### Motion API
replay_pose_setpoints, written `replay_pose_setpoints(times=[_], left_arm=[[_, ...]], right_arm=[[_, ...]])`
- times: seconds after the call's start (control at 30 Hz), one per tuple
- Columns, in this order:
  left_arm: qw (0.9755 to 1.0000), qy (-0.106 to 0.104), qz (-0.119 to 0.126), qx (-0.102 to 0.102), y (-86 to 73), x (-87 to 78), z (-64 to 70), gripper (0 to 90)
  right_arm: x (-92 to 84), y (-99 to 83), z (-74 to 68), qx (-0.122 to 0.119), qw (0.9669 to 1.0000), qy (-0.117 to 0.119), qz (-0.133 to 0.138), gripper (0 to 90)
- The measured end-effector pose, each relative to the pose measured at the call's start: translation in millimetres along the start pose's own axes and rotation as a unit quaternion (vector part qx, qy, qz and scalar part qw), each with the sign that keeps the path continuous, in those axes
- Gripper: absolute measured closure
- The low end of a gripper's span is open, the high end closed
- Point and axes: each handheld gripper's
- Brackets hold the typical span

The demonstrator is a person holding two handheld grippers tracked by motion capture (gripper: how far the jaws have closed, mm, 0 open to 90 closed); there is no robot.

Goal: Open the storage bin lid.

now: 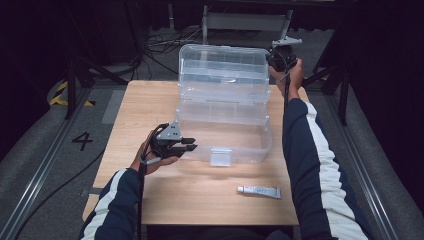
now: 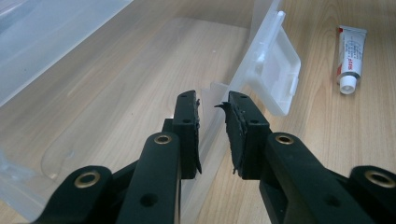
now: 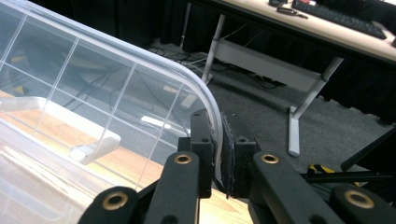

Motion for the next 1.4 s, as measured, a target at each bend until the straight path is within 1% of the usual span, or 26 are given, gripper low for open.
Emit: replay_pose_setpoints(times=[0.17,0.23,0.3,0.33,0.43,0.47,0.67,0.73,0.93,1.13,1.4], left_arm=[[1.0000,-0.001,0.001,0.000,-0.2,0.0,-0.5,74.5],[1.0000,-0.009,0.004,-0.002,-0.4,0.4,-0.8,74.9],[0.9999,-0.011,0.002,0.003,0.3,1.0,0.4,75.5],[0.9999,-0.009,0.000,0.006,0.7,1.2,1.3,75.5],[0.9999,-0.009,0.000,0.006,0.7,1.3,1.4,75.4],[0.9999,-0.009,0.000,0.006,0.7,1.4,1.4,75.3],[1.0000,-0.006,0.001,0.006,0.5,1.6,2.3,75.3],[1.0000,-0.005,0.000,0.008,0.6,1.6,2.5,75.2],[1.0000,-0.002,0.000,0.009,0.6,1.6,3.2,75.1],[1.0000,-0.003,0.001,0.008,0.4,1.6,3.2,75.0],[1.0000,-0.004,0.003,0.007,0.0,1.6,2.9,74.9]], right_arm=[[12.0,-3.7,5.1,0.006,0.9998,0.012,-0.014,84.6],[16.6,-4.6,7.5,0.009,0.9996,0.019,-0.021,84.5],[21.1,-4.4,7.9,0.006,0.9993,0.027,-0.026,84.5],[23.2,-4.1,7.5,0.003,0.9992,0.028,-0.030,84.5],[28.7,-5.7,6.9,0.002,0.9990,0.026,-0.038,84.3],[30.2,-7.5,7.7,0.006,0.9989,0.027,-0.038,84.3],[33.5,-9.2,8.4,0.009,0.9987,0.029,-0.042,84.2],[35.4,-9.2,9.3,0.013,0.9983,0.032,-0.047,84.2],[42.1,-9.2,11.5,0.015,0.9970,0.040,-0.065,84.1],[47.3,-12.5,13.8,0.019,0.9962,0.047,-0.071,84.1],[54.6,-18.1,13.1,0.023,0.9954,0.045,-0.081,83.8]])
Point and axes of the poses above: each handheld gripper's, and its own axes: x roughly forward along the jaws, y roughly out of its top, z roughly to its right, and after that the axes turned 5 degrees about z, right-handed
